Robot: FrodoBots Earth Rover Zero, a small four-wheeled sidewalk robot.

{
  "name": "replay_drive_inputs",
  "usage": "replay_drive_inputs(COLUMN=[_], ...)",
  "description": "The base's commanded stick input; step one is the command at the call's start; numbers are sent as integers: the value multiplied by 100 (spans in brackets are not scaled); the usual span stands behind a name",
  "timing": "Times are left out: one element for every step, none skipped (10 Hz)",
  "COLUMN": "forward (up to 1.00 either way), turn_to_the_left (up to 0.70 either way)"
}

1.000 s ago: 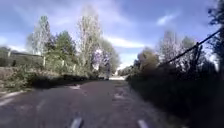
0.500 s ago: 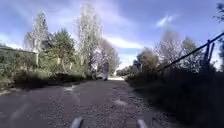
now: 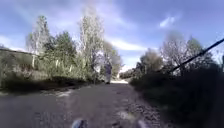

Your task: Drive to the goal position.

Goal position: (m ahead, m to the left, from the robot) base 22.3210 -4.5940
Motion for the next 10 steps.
replay_drive_inputs(forward=[85, 85, 85, 85, 85, 85, 85, 85, 85, 85], turn_to_the_left=[0, -10, -21, -33, -20, 0, -3, -34, -34, 0])
